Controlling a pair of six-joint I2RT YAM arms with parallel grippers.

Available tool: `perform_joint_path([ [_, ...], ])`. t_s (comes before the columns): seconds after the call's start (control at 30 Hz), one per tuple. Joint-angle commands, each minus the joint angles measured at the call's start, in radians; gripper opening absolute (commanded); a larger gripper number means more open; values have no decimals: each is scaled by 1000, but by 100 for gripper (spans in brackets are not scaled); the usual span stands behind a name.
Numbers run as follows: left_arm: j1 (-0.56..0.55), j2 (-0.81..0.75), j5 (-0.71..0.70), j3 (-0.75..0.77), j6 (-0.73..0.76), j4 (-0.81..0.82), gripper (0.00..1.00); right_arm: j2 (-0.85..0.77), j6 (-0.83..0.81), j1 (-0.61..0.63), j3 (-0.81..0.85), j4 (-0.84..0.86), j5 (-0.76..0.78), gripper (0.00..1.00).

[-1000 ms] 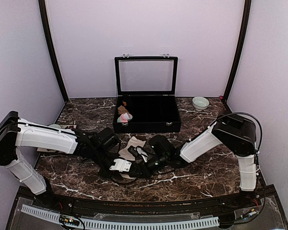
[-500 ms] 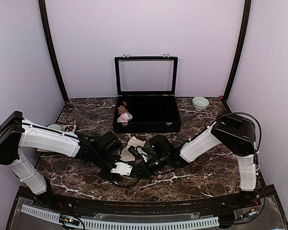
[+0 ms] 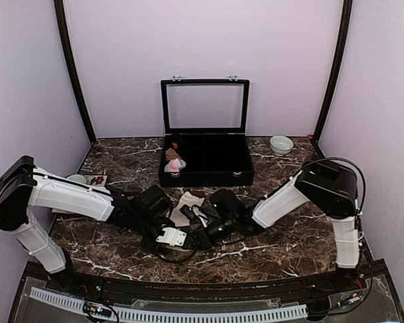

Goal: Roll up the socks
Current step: Roll the sock at the center of the board.

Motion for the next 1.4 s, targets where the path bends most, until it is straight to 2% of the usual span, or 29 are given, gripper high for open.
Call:
perform_joint_path([
  [0.0,-3,-51,8,30,-11,-82,69,73,11,-6,-54,-163,35,0],
  [0.03,-3,-62,21,39,-15,-101,77,73,13,-6,-55,-159,33,0],
  [0.07,-3,-69,33,43,-17,-116,97,75,14,-6,-55,-156,32,0],
  [0.47,-38,-16,143,85,-42,-180,99,80,29,-9,-58,-138,23,0],
  [0.97,-40,-4,68,38,-24,-120,63,86,45,-15,-70,-107,5,0],
  [1.07,-40,-14,66,36,-21,-120,60,87,47,-15,-75,-104,0,0],
  [1.37,-41,-51,88,76,-21,-181,60,90,51,-19,-74,-102,-10,0],
])
